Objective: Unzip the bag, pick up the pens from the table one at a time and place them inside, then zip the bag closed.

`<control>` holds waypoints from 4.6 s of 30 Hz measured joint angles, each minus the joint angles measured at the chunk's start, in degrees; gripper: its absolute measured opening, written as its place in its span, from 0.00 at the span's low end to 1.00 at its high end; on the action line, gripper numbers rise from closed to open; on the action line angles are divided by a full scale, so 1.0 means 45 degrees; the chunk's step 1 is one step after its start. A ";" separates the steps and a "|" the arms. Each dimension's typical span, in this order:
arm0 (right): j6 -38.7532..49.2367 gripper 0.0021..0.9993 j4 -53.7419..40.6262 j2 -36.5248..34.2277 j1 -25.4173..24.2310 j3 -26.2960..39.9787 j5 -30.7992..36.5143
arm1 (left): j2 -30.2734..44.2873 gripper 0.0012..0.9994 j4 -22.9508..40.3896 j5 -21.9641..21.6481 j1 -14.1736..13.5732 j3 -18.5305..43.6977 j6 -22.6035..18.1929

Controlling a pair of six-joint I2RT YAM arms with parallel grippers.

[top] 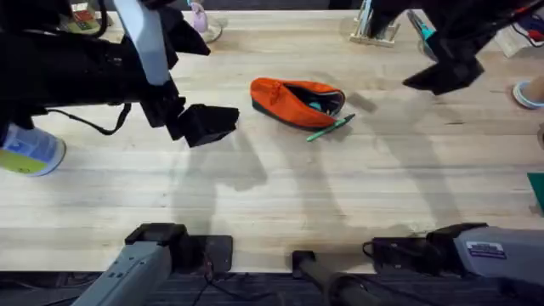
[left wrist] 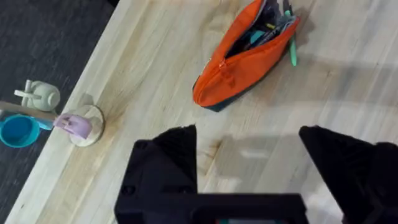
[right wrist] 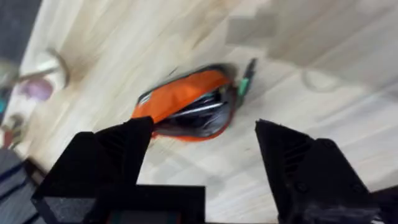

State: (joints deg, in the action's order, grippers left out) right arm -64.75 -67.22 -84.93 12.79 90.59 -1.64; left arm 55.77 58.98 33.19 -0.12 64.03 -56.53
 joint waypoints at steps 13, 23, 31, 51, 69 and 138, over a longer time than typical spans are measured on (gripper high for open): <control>-0.0102 1.00 -0.0509 -0.2274 -0.0072 0.0000 0.1294 | 0.0000 0.99 0.0000 0.0000 0.0000 0.0000 -0.0004; -0.0106 1.00 -0.0504 -0.3921 0.0198 0.0000 0.0562 | 0.0000 0.99 0.0000 -0.0003 0.0000 0.0000 -0.0002; -0.0603 1.00 0.0403 -0.4103 0.0297 -0.0702 0.0442 | 0.0000 0.99 0.0000 -0.0005 0.0000 0.0000 -0.0003; -0.2426 0.97 0.3291 -0.4108 0.0322 -0.3857 0.0031 | 0.0000 0.99 0.0000 -0.0002 0.0000 0.0000 -0.0002; -0.2681 0.75 0.3887 -0.4297 0.0870 -0.4571 0.0537 | 0.0000 0.99 0.0000 0.0000 0.0000 0.0000 0.0000; 0.2802 0.03 0.3600 0.0032 -0.0669 -0.3225 0.0367 | 0.0000 0.99 0.0000 -0.0005 0.0000 0.0000 -0.0003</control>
State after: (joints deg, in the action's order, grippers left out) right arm -52.14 -51.03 -84.79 9.78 76.07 0.01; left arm 55.77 58.98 33.17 -0.12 64.03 -56.54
